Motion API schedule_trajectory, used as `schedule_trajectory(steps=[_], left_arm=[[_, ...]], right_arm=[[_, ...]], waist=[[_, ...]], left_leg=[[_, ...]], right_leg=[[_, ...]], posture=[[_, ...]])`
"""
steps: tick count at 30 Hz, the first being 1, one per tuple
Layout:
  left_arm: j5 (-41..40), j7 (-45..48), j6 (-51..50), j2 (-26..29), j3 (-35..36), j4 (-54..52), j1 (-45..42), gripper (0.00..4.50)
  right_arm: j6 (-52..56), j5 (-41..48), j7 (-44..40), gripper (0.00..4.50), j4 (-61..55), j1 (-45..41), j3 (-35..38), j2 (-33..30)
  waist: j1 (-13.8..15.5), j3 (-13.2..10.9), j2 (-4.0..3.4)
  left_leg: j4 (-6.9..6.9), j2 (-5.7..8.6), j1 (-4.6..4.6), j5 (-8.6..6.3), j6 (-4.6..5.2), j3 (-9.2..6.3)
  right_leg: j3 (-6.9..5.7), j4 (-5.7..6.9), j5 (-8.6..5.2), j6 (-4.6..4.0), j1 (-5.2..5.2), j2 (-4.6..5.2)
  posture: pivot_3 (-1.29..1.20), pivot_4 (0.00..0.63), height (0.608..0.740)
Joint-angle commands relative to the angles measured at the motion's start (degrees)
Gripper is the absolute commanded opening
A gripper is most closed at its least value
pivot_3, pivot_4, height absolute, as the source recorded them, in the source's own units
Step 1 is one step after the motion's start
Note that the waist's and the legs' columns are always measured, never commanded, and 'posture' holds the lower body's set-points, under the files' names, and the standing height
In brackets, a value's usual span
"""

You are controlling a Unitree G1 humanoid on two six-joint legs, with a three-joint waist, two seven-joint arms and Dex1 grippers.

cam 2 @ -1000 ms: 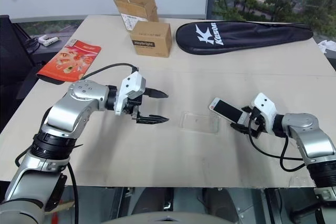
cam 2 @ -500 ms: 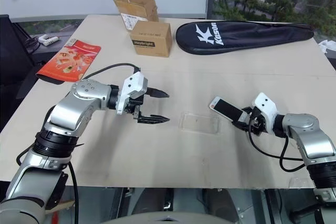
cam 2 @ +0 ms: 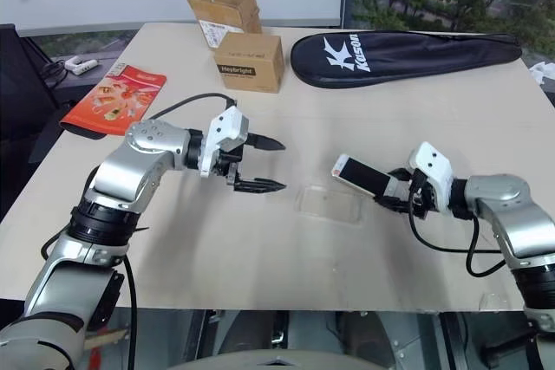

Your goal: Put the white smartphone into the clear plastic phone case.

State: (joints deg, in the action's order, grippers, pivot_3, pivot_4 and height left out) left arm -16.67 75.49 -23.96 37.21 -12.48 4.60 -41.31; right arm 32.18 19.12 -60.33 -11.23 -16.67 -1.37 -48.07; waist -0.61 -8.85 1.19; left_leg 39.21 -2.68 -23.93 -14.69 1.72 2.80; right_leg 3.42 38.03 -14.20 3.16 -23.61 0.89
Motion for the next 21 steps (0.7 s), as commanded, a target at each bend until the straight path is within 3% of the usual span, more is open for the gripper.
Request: schedule_trajectory(steps=[1,11,21], left_arm=[[1.7,1.5,4.0,-2.4,-1.3,4.9,-4.7,4.50],[9.4,1.5,14.2,-11.6,-9.1,11.6,-8.3,4.50],[12.0,1.0,13.7,-16.4,-11.7,13.9,-8.3,4.50]], right_arm=[[1.2,1.6,-1.6,2.92,-4.8,-2.1,-1.2,-0.5],[1.7,-5.2,-2.4,2.92,-8.4,-2.5,-9.1,-5.5],[2.9,-6.2,-1.7,2.92,-10.3,-1.9,-10.2,-5.4]], waist=[[0.3,0.0,0.00],[0.4,0.0,0.00],[-0.1,0.0,0.00]], left_leg=[[0.00,0.01,-0.02,0.00,0.00,0.01],[0.01,0.03,-0.21,0.00,0.00,0.03],[0.02,0.03,-0.21,0.00,0.00,-0.04]], right_leg=[[-0.04,0.00,0.00,0.00,0.01,0.00],[-0.09,-0.08,0.00,0.00,-0.09,0.03],[-0.11,-0.03,0.00,0.00,-0.10,0.00]], posture=[[0.00,0.150,0.732],[0.00,0.150,0.732],[0.00,0.150,0.732]])
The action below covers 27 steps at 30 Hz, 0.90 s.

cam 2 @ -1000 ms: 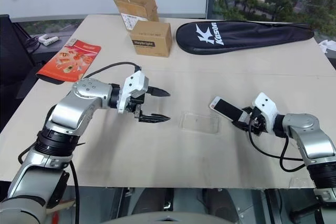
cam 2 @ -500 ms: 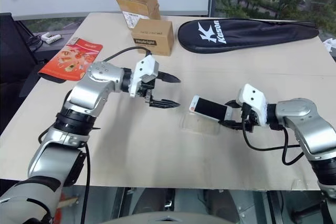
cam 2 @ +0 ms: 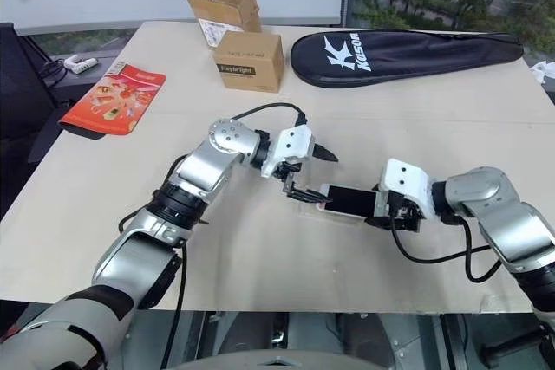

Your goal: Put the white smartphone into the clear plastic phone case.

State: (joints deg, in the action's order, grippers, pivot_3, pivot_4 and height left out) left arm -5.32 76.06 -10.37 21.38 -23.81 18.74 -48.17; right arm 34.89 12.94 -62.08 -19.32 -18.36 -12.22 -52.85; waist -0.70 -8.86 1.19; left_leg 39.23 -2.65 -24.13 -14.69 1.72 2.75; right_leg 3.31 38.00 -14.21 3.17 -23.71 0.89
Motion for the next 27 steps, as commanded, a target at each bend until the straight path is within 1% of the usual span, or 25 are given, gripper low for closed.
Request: schedule_trajectory(steps=[1,3,4,5,6,7,11,12,17,22,27], left_arm=[[0.8,0.5,-0.2,-0.7,-0.5,-0.1,-1.4,4.26],[2.0,0.2,0.4,-0.9,-1.1,0.7,-1.3,3.68],[2.4,0.6,0.7,-0.6,-1.6,0.7,-1.1,3.50],[2.7,1.0,0.9,-0.5,-1.9,0.6,-0.9,2.91],[2.9,1.2,0.8,-0.4,-2.1,0.5,-0.7,2.62],[3.1,1.4,0.7,-0.4,-2.4,0.4,-0.5,2.22],[5.5,2.0,1.8,0.1,-3.9,1.4,0.0,0.21],[6.1,2.0,2.2,0.1,-4.4,2.0,-0.1,0.09],[6.9,3.7,0.5,-0.6,-5.5,4.2,-0.4,0.09],[9.2,4.7,1.1,-1.0,-7.5,6.2,-1.2,0.09],[11.0,5.7,1.4,-1.0,-9.3,6.7,-1.3,0.09]], right_arm=[[0.2,-0.1,0.0,2.92,-2.3,-0.3,0.6,-0.6],[0.6,0.0,0.0,2.92,-2.6,-0.3,0.7,-0.7],[0.7,0.0,0.0,2.92,-2.7,-0.3,0.7,-0.7],[0.9,0.0,0.1,2.92,-2.8,-0.3,0.7,-0.6],[1.0,0.0,0.1,2.92,-2.9,-0.3,0.7,-0.6],[1.1,0.0,0.2,2.92,-3.0,-0.3,0.7,-0.5],[1.4,0.2,0.3,2.92,-3.4,-0.1,0.9,-0.5],[1.6,0.2,0.3,2.92,-3.5,0.0,0.7,-0.4],[1.7,0.1,0.7,2.92,-4.0,-0.2,0.2,0.4],[2.8,0.0,0.7,2.92,-4.7,0.0,-0.2,0.1],[5.9,-0.8,1.7,2.92,-5.8,0.0,-1.3,-0.3]], waist=[[0.1,0.0,0.00],[0.1,0.0,0.00],[0.1,0.0,0.00],[0.1,0.0,0.00],[0.1,0.0,0.00],[0.1,0.0,0.00],[0.1,0.0,0.00],[0.1,0.0,0.00],[0.1,0.0,0.00],[0.1,0.0,-0.01],[0.1,0.0,-0.02]], left_leg=[[0.00,0.00,0.00,0.00,0.00,0.00],[0.00,0.00,0.00,0.00,0.00,0.01],[0.00,0.00,-0.01,0.00,0.00,0.00],[0.00,0.00,-0.01,0.00,0.00,0.00],[0.00,0.00,-0.01,0.00,0.00,0.00],[0.00,0.00,-0.01,0.00,0.00,0.00],[0.00,0.00,-0.01,0.00,0.00,0.00],[0.00,0.00,-0.01,0.00,0.00,0.00],[0.01,0.00,-0.01,0.00,0.00,0.00],[0.03,0.00,0.01,0.00,0.00,0.00],[0.03,0.00,0.06,0.00,0.00,0.00]], right_leg=[[0.00,0.00,0.00,0.00,0.00,0.00],[0.00,-0.02,0.00,0.00,0.00,0.01],[0.00,-0.02,0.00,0.00,0.01,0.01],[0.00,-0.02,0.00,0.00,0.01,0.01],[0.00,-0.02,0.00,0.00,0.01,0.01],[0.00,-0.02,0.00,0.00,0.00,0.01],[-0.01,-0.01,0.00,0.00,0.01,0.01],[-0.01,-0.01,0.00,0.00,0.01,0.01],[-0.02,-0.01,0.00,0.00,0.01,0.01],[-0.02,0.00,0.00,0.00,0.02,0.01],[-0.01,0.02,0.00,0.00,0.05,0.01]], posture=[[0.00,0.150,0.732],[0.00,0.150,0.732],[0.00,0.150,0.732],[0.00,0.150,0.732],[0.00,0.150,0.732],[0.00,0.150,0.732],[0.00,0.150,0.732],[0.00,0.150,0.732],[0.00,0.150,0.732],[0.00,0.150,0.732],[0.00,0.150,0.732]])
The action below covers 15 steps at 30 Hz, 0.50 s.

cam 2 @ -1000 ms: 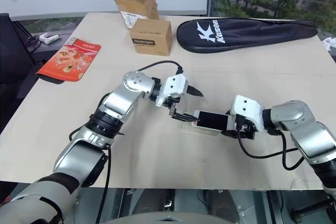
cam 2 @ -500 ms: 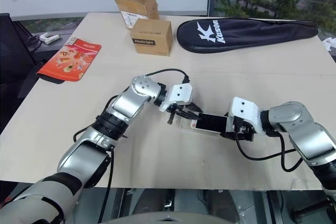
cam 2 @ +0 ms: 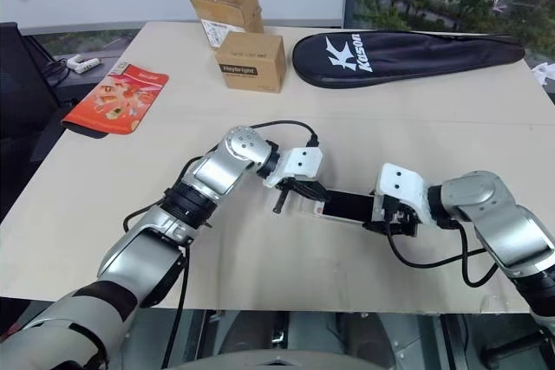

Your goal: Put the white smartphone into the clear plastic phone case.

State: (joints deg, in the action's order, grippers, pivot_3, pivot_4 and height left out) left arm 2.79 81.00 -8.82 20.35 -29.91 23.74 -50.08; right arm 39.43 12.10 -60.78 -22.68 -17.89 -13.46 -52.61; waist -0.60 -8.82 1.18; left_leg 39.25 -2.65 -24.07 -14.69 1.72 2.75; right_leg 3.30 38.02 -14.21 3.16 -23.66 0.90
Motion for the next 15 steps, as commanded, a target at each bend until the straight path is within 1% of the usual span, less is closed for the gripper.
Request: schedule_trajectory(steps=[1,8,15], left_arm=[[3.1,0.8,-0.2,0.0,-3.3,1.7,0.7,0.09],[4.8,0.5,1.0,-0.7,-4.1,1.9,1.0,0.09],[4.9,0.3,1.0,-1.3,-4.1,0.8,1.2,0.09]], right_arm=[[2.0,-0.1,0.6,2.92,-2.7,-0.5,-0.2,-0.7],[5.6,-2.3,2.6,2.92,-2.8,-0.8,-2.4,-1.1],[7.6,-3.1,4.0,2.92,-2.2,-2.3,-3.8,-0.2]], waist=[[0.0,0.0,0.00],[0.1,0.1,0.01],[0.1,0.2,0.05]], left_leg=[[0.00,0.00,0.01,0.00,0.00,0.00],[0.00,0.00,0.10,0.00,0.00,0.00],[0.05,0.00,0.28,0.00,0.00,-0.01]], right_leg=[[0.00,0.00,0.00,0.00,0.00,0.00],[0.02,-0.01,0.00,0.00,0.10,0.01],[0.03,0.00,0.00,-0.02,0.27,0.01]], posture=[[0.00,0.150,0.732],[0.00,0.150,0.732],[0.00,0.150,0.732]])
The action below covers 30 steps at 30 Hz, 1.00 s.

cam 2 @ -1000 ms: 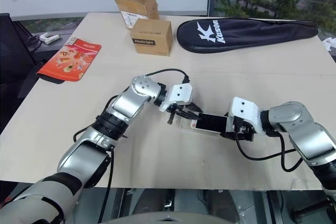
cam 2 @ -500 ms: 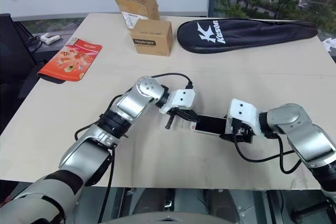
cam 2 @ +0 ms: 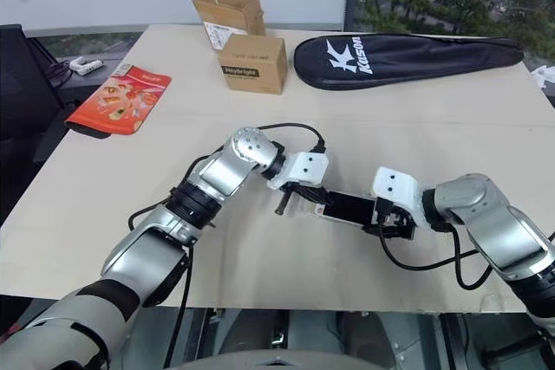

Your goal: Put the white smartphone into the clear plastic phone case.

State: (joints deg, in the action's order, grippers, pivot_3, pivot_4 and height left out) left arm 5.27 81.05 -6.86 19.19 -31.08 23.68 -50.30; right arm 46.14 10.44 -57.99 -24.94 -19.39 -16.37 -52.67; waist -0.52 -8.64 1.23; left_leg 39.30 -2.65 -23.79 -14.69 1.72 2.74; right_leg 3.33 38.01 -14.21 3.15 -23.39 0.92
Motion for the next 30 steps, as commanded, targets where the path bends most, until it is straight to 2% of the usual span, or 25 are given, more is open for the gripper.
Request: schedule_trajectory(steps=[1,17,30], left_arm=[[2.4,0.4,-1.1,-0.1,-2.9,0.5,1.5,0.09],[2.3,1.6,-5.0,0.6,-3.9,-2.2,3.3,0.09],[4.9,4.7,-9.8,0.9,-7.8,-0.6,1.6,0.09]], right_arm=[[0.9,-1.7,1.3,2.92,0.3,-1.0,-1.3,-0.2],[1.0,-4.0,0.4,2.92,1.0,-3.7,-4.4,-0.6],[3.9,-4.2,0.5,2.92,-0.7,-5.7,-5.3,-0.9]], waist=[[0.0,0.0,-0.01],[-0.2,0.3,0.07],[-0.2,0.5,0.09]], left_leg=[[0.01,0.00,0.01,0.00,0.00,0.00],[0.02,-0.01,0.06,0.00,0.00,-0.03],[0.02,-0.01,0.07,0.00,0.00,-0.04]], right_leg=[[0.00,0.00,0.00,0.00,0.01,0.00],[0.04,0.03,0.00,0.00,0.01,-0.01],[0.06,0.02,-0.12,-0.21,0.01,-0.01]], posture=[[0.00,0.150,0.732],[0.00,0.150,0.732],[0.00,0.150,0.732]])
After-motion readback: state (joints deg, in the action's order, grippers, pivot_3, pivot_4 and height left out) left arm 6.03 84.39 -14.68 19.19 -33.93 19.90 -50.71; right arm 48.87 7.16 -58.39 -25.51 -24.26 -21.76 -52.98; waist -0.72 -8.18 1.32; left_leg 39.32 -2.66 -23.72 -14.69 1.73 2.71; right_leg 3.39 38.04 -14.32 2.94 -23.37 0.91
